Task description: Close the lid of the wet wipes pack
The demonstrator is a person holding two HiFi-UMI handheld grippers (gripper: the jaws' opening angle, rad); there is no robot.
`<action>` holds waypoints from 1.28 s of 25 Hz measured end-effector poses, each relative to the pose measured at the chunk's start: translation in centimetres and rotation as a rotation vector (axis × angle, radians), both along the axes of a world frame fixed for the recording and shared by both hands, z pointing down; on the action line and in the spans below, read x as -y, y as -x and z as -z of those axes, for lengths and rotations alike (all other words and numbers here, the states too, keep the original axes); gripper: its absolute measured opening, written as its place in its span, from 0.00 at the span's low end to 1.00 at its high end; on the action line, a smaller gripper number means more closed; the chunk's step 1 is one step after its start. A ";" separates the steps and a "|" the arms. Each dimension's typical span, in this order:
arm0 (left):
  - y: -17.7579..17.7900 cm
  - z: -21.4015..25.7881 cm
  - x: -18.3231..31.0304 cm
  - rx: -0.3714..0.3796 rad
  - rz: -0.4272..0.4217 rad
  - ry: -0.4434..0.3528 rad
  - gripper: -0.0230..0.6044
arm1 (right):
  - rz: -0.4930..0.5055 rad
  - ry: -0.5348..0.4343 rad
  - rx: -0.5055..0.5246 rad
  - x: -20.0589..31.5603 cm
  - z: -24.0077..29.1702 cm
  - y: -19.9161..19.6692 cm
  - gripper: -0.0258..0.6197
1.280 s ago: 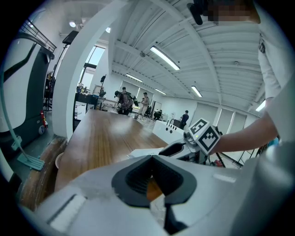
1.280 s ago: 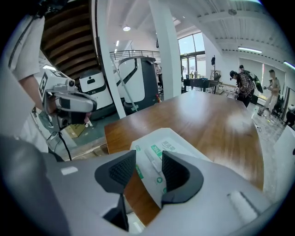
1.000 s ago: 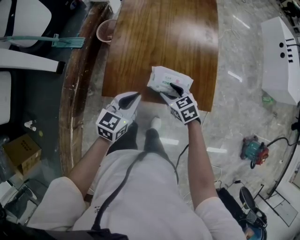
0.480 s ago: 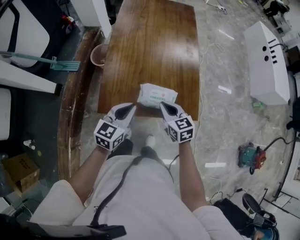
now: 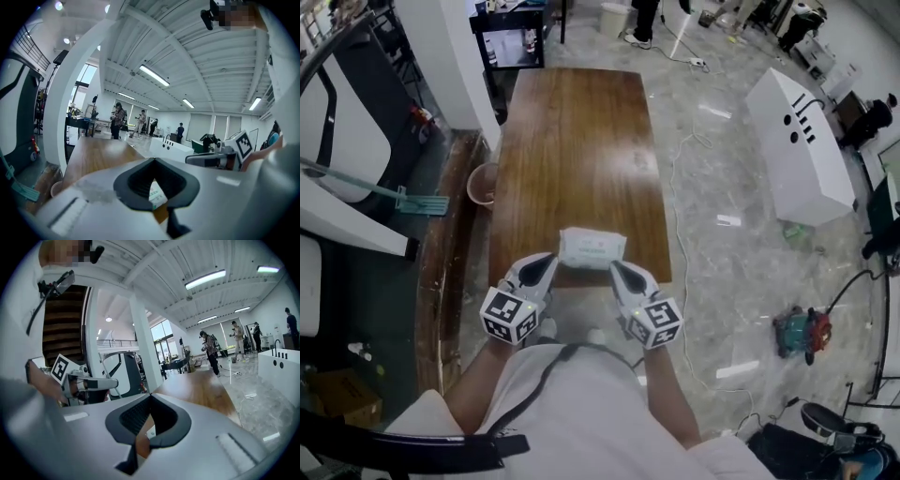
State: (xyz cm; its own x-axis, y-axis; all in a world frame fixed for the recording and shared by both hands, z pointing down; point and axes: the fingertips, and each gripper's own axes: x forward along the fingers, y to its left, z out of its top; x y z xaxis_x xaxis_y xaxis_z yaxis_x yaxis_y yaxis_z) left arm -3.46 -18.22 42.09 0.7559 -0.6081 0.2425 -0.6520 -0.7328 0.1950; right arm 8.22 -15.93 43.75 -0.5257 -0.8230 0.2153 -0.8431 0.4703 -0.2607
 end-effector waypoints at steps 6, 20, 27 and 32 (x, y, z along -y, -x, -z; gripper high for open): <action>-0.2 3.1 -0.5 -0.010 -0.008 -0.052 0.04 | -0.047 -0.075 0.028 -1.7 4.0 -1.2 0.05; -0.8 4.7 0.0 -0.031 -0.001 -0.095 0.04 | -0.069 -0.122 0.023 -1.4 5.5 -2.1 0.05; -0.5 3.8 0.1 -0.022 0.005 -0.078 0.04 | -0.049 -0.106 0.005 -0.9 5.0 -1.7 0.05; -0.4 3.1 0.3 -0.018 0.006 -0.067 0.04 | -0.029 -0.103 -0.003 -0.5 4.6 -1.1 0.05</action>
State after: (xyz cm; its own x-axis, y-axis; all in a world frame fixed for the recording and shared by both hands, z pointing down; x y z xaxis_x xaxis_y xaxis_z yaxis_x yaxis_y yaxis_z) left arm -3.06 -18.52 38.94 0.7562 -0.6271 0.1870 -0.6532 -0.7407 0.1573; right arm 9.34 -15.45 39.12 -0.5008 -0.8557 0.1304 -0.8575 0.4699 -0.2096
